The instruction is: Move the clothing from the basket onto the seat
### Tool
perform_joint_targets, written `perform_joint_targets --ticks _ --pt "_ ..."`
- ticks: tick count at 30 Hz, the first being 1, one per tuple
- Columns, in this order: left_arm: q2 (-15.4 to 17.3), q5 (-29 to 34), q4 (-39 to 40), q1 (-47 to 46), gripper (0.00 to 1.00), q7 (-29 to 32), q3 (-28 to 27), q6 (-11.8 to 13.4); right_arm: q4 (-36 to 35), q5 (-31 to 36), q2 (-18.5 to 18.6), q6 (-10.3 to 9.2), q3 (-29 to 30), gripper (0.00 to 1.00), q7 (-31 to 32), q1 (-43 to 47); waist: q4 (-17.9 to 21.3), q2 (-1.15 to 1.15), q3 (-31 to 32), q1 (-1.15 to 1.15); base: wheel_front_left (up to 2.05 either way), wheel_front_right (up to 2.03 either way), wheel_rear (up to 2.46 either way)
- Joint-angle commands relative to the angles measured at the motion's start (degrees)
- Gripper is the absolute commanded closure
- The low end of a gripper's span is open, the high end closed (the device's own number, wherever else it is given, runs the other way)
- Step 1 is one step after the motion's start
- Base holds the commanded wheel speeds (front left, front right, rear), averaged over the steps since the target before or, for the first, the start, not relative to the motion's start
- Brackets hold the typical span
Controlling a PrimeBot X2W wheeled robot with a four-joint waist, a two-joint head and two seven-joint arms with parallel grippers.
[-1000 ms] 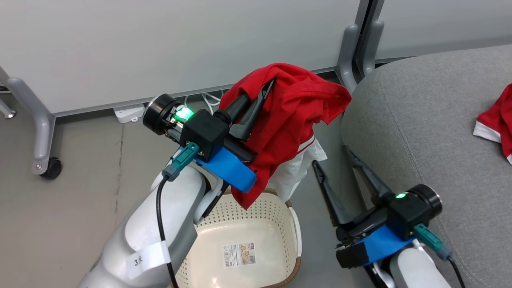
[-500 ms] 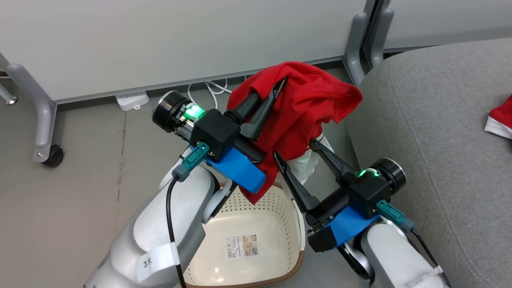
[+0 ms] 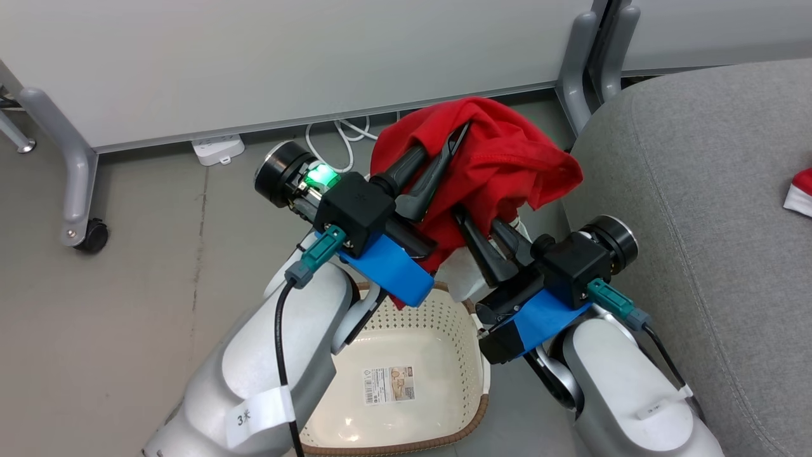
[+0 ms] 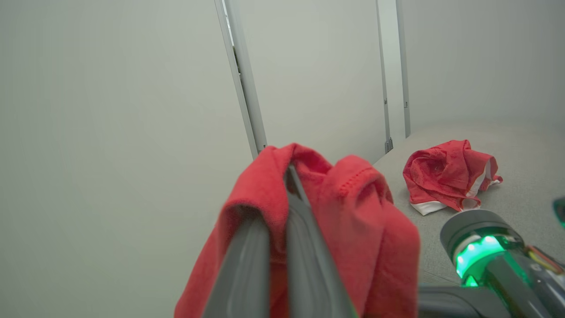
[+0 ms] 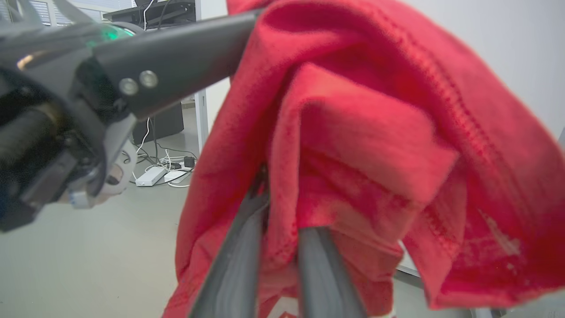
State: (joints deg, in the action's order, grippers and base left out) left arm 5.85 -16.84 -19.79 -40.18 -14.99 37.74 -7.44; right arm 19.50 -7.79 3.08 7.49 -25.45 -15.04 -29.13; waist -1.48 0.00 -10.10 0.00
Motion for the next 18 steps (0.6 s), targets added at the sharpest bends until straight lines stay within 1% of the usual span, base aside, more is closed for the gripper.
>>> perform_joint_targets --ticks 1,15,16,17,18 --pt "0.0 -0.1 0.0 -0.8 1.00 -0.3 -0.2 0.0 0.2 -0.1 -0.2 0.01 0.1 1.00 -0.2 -0.9 0.0 0.00 0.1 0.00 0.00 0.00 0.00" --pt "0.2 0.6 -0.2 0.0 1.00 -0.3 -0.7 0.0 0.3 -0.1 -0.2 0.01 -0.2 1.00 -0.2 -0.2 0.3 0.00 0.5 0.00 0.00 0.00 0.00" --pt "0.2 0.8 -0.3 0.0 0.86 -0.3 -0.8 0.0 0.3 -0.1 -0.2 0.01 -0.2 1.00 -0.2 -0.1 0.3 0.00 0.5 0.00 0.00 0.00 0.00" --pt "0.2 1.0 -0.5 0.1 0.00 -0.3 -1.0 0.0 0.2 -0.1 -0.2 0.01 -0.1 1.00 -0.2 -0.1 0.3 0.00 0.5 0.00 0.00 0.00 0.00" --pt "0.2 1.4 -0.6 0.1 0.00 -0.3 -1.2 0.0 0.2 -0.1 -0.2 0.01 -0.1 1.00 -0.2 0.0 0.3 0.00 0.6 0.00 0.00 0.00 0.00"
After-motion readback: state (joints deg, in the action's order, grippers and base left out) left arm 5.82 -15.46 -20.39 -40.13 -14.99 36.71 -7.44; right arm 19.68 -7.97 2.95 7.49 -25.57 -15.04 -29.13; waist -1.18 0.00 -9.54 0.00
